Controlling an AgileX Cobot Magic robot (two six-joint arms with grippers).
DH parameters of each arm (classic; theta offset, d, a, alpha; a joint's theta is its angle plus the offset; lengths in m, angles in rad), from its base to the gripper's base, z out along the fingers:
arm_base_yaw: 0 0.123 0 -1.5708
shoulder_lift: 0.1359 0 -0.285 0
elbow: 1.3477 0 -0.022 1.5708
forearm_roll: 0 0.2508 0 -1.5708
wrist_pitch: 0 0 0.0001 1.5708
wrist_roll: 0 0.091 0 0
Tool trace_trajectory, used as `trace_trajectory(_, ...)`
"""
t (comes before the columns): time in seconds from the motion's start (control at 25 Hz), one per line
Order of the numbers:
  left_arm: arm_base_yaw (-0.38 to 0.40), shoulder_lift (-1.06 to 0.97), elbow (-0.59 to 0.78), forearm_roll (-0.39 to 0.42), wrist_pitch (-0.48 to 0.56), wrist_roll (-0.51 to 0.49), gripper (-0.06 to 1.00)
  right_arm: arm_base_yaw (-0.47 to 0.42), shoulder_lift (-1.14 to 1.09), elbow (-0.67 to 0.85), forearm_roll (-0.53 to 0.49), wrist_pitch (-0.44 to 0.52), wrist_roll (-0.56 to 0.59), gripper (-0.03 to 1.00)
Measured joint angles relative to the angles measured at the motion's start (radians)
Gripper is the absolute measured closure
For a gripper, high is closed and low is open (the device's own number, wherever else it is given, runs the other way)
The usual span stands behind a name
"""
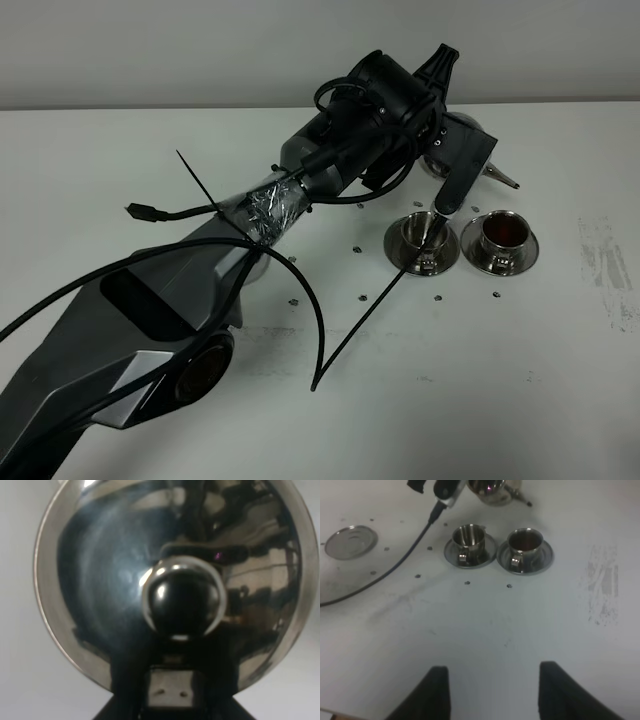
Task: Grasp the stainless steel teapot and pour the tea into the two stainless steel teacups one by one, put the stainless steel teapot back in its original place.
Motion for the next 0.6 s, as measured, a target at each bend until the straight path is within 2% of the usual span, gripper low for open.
trace_trajectory(0.12,0.0,-0.079,0.091,-0.028,-0.001,-0.037,0.71,0.0,0.0,0.0,0.001,0.0,0.0,0.57)
trace_trajectory(0.36,-0.016,-0.331,0.487,-0.042,-0.046,-0.161,0.71,0.0,0.0,0.0,0.001,0.0,0.0,0.57)
trace_trajectory(0.44,-0.031,-0.398,0.599,-0.072,-0.062,-0.217,0.71,0.0,0.0,0.0,0.003,0.0,0.0,0.57)
trace_trajectory(0.6,-0.071,-0.49,0.713,-0.144,-0.062,-0.348,0.71,0.0,0.0,0.0,0.01,-0.001,0.0,0.57)
